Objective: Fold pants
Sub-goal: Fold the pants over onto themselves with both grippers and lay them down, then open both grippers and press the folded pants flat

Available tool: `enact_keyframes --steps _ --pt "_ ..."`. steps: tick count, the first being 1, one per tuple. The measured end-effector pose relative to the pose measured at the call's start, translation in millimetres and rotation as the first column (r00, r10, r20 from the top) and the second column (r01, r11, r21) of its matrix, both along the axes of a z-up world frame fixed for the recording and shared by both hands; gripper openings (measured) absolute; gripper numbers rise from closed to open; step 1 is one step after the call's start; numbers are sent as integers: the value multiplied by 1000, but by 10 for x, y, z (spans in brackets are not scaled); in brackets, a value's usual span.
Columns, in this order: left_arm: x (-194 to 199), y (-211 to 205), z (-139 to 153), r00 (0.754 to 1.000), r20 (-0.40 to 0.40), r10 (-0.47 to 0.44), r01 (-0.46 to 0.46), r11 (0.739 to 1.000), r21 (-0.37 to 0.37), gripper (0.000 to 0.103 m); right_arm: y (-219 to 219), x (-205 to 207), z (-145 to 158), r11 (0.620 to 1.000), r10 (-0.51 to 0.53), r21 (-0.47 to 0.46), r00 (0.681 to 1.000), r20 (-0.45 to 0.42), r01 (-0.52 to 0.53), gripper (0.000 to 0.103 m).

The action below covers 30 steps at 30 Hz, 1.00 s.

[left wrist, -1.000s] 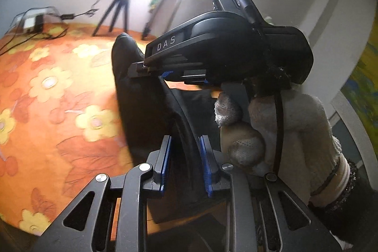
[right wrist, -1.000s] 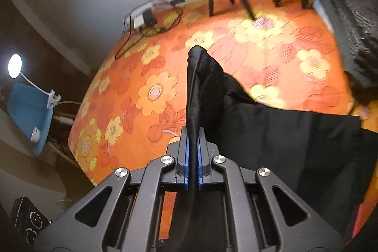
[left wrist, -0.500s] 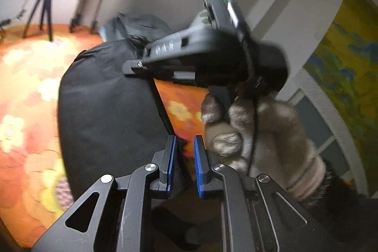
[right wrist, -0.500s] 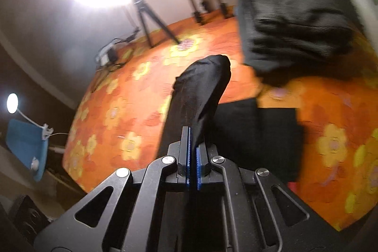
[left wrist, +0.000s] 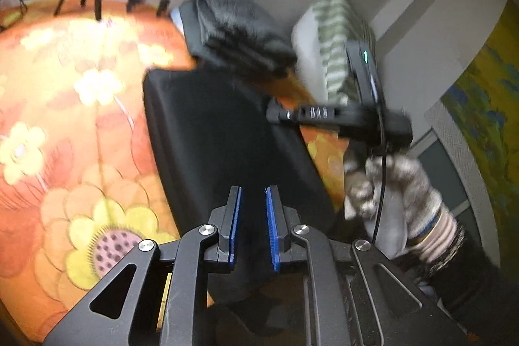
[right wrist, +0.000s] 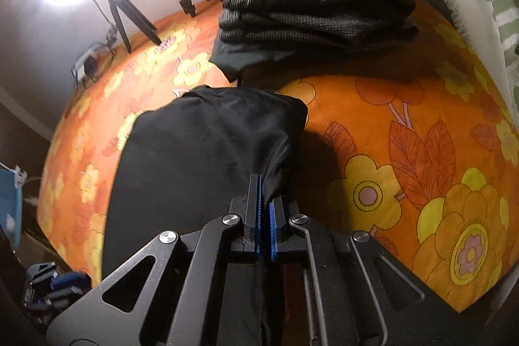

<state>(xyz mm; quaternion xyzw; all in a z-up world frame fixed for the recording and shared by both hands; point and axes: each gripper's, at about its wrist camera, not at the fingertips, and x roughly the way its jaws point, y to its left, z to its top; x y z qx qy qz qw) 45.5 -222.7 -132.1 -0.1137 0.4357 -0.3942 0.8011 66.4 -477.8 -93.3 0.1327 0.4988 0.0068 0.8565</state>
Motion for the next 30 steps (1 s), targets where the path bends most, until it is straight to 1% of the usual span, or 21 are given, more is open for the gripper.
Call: enact_keyframes --steps 3,8,10,11,13,16,17,19,20,23,25,26,27,28,30 --pt "-71 -156 -113 999 -8 -38 38 998 42 12 73 33 -42 999 14 -45 1000 -4 -14 4" --pt "-239 -347 -347 996 -11 -91 92 990 104 12 80 83 -114 997 5 -81 1000 -11 -5 4" --pt "-322 -355 -335 995 21 -99 96 988 123 12 115 102 -154 994 14 -110 1000 -17 -16 4" --pt "-330 -354 -316 994 22 -103 99 987 128 12 141 100 -156 992 24 -125 1000 -11 -25 4" --pt "-342 -304 -261 995 15 -95 92 989 115 12 139 63 -100 991 26 -131 1000 -1 -26 5" --pt "-363 -169 -115 997 34 -64 61 995 82 12 149 -113 100 988 30 -152 999 43 -23 11" --pt "-352 -148 -75 997 51 -56 52 996 78 12 204 -222 196 983 48 -180 996 70 -35 14" --pt "-336 -64 13 996 81 -30 25 997 72 12 323 -371 310 977 96 -202 990 107 -73 21" --pt "-311 -18 27 996 86 -14 8 998 68 12 369 -410 341 974 112 -208 987 117 -86 27" --pt "-192 70 -65 998 47 28 -31 998 54 12 517 -374 380 963 138 -250 982 131 -102 28" --pt "-144 62 -172 999 17 39 -40 998 56 12 559 -267 378 959 124 -271 985 122 -87 28" --pt "-129 30 -211 999 11 38 -39 997 64 12 564 -221 386 965 108 -252 986 126 -74 28" --pt "-126 2 -245 999 10 36 -37 997 74 12 561 -166 402 974 107 -214 986 131 -77 28" --pt "-119 -19 -259 999 13 35 -36 996 77 12 597 -121 428 980 117 -177 984 138 -92 28" --pt "-119 -36 -255 999 15 35 -36 996 76 12 711 -44 449 981 158 -133 977 142 -140 28"
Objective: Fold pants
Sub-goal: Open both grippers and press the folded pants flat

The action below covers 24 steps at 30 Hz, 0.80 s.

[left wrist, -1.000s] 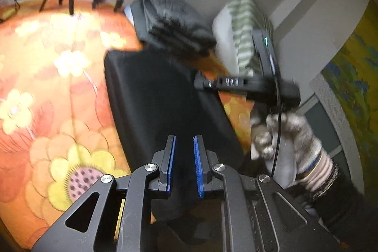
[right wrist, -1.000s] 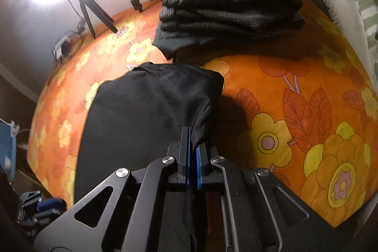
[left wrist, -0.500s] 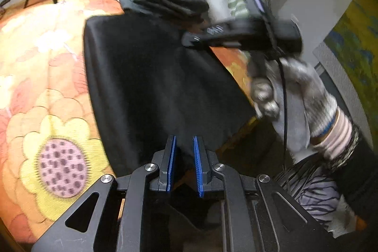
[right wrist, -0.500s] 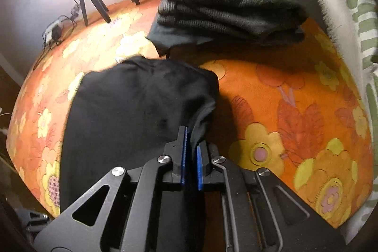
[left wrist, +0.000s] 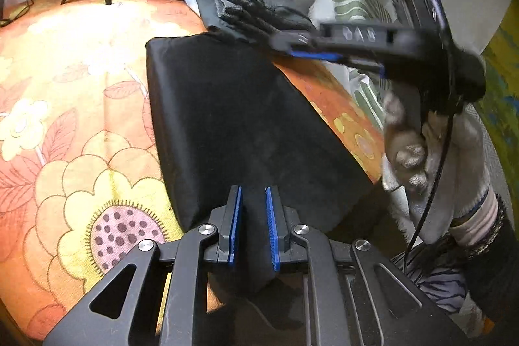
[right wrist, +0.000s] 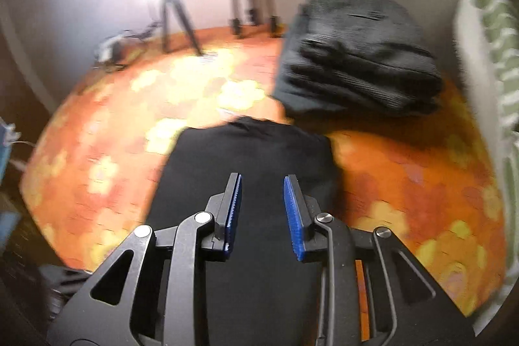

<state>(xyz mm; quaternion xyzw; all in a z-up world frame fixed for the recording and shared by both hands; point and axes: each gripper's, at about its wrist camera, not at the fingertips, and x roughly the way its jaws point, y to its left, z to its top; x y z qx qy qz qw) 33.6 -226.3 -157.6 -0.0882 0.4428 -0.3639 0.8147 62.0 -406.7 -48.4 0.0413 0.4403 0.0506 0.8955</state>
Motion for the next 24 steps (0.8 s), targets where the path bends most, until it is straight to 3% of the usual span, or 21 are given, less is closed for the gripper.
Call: enact_keyframes --steps 7,14,19,24 --pt "-63 46 -6 1000 -7 3 -3 1000 -15 12 515 522 -307 979 156 152 980 -126 -136 21" --pt "-137 159 -27 1000 -19 3 -4 999 -33 12 860 890 -652 981 183 99 962 -203 -166 15" --pt "-251 122 -64 998 -43 -39 36 997 -61 12 845 913 -646 981 185 96 966 -178 -171 13" --pt "-373 19 76 995 -37 -94 91 993 -76 12 490 574 -348 980 136 165 982 -130 -114 13"
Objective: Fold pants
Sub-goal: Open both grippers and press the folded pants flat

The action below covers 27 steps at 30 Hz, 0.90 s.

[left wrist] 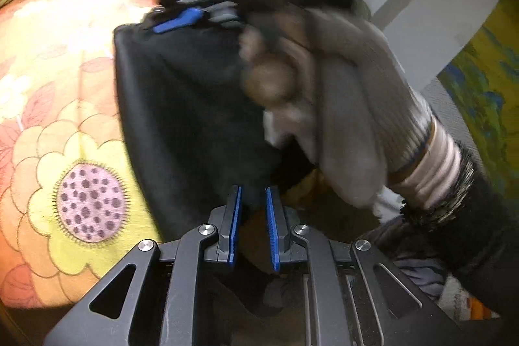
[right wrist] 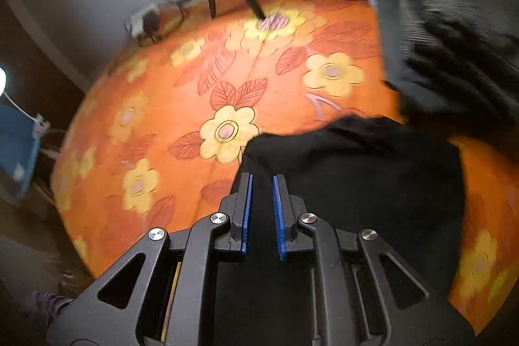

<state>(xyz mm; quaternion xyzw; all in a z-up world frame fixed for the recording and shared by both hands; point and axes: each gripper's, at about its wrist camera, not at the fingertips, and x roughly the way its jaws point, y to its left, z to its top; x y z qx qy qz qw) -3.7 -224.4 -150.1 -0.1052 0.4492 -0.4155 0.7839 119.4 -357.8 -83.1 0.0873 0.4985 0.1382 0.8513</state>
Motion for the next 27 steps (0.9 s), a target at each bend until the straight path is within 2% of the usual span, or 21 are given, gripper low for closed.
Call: enact_keyframes --steps 2,4,7,10,13,18,20,22,23,24,26,27 --pt "-14 32 142 999 39 6 -6 1000 -12 12 -211 -308 140 999 -28 36 999 33 27 13" --pt "38 97 245 998 60 32 -30 999 -20 17 -399 -618 197 997 -50 61 997 50 47 13" --pt "160 226 311 993 65 96 -94 995 -35 17 -602 -1038 100 993 -70 97 997 32 66 13" --pt "299 306 320 985 80 154 -153 988 -15 17 -670 -1310 -57 996 -61 60 998 15 60 13" --pt "402 295 273 980 60 192 -192 981 -4 17 -708 -1455 -159 998 -51 30 999 20 50 13" --pt "522 327 137 971 31 236 -237 971 38 32 -845 -1567 -182 999 -49 11 999 23 49 13" --pt "601 309 101 969 6 247 -247 968 44 44 -921 -1558 -168 998 -49 41 999 20 49 13" --pt "667 293 69 968 -4 251 -250 967 51 51 -995 -1521 -152 996 -68 53 997 21 67 15" --pt "704 285 48 967 -12 256 -254 965 60 54 -1032 -1480 -141 995 -85 46 996 21 84 21" --pt "744 273 13 965 -26 262 -259 963 74 55 -1085 -1416 -123 994 -107 36 994 24 106 39" --pt "802 267 -51 961 -54 273 -267 959 90 55 -1186 -1319 -109 989 -144 41 989 35 143 62" --pt "838 265 -93 957 -68 281 -273 957 100 55 -1226 -1256 -113 987 -155 53 988 30 153 62"
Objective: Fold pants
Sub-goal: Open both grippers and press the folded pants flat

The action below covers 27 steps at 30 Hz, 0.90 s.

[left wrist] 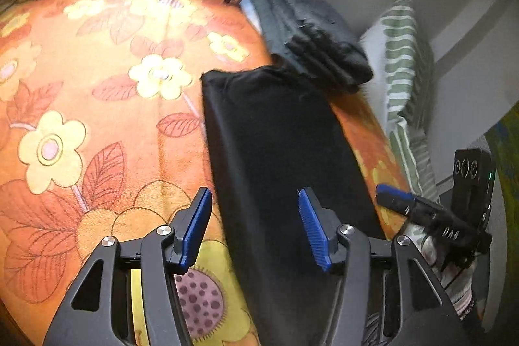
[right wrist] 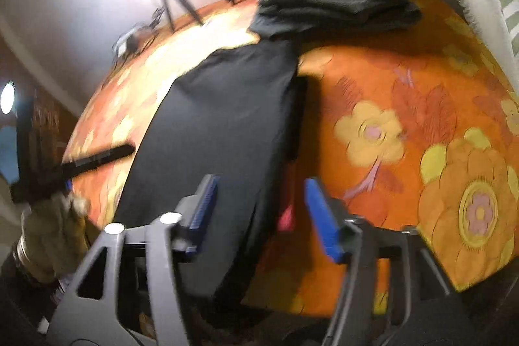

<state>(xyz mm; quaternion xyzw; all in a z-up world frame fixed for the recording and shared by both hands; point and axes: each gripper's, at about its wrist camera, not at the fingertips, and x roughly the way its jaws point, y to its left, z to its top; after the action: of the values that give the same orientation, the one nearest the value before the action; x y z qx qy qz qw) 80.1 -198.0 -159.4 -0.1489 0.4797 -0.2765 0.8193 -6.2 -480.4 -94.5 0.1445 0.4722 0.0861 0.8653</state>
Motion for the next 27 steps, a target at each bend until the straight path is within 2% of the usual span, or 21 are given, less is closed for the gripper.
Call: enact_keyframes --steps 2,4,10,15,17,20,27 --pt "41 -4 -43 1000 -14 2 -2 1000 27 55 -86 137 -49 999 -17 38 1000 -25 18 62" --pt "59 5 -51 1000 -6 1 -1 999 54 55 -107 238 -104 999 -31 37 998 -47 32 62" --pt "125 -35 -27 999 25 -21 17 992 125 55 -3 427 -140 997 -25 -73 998 -50 21 62" --pt "167 -105 -62 999 25 -33 28 987 159 55 36 546 -114 993 -33 -117 999 -43 28 62" --pt "185 -159 -70 999 27 -39 33 983 179 60 18 573 -122 990 -53 -129 998 -36 48 62" --pt "194 -211 -66 999 21 -49 44 982 186 60 -13 616 -158 992 -69 -111 997 -36 64 62" --pt "173 -311 -64 998 28 -65 57 975 215 70 -6 693 -253 992 -50 -118 998 -46 44 63"
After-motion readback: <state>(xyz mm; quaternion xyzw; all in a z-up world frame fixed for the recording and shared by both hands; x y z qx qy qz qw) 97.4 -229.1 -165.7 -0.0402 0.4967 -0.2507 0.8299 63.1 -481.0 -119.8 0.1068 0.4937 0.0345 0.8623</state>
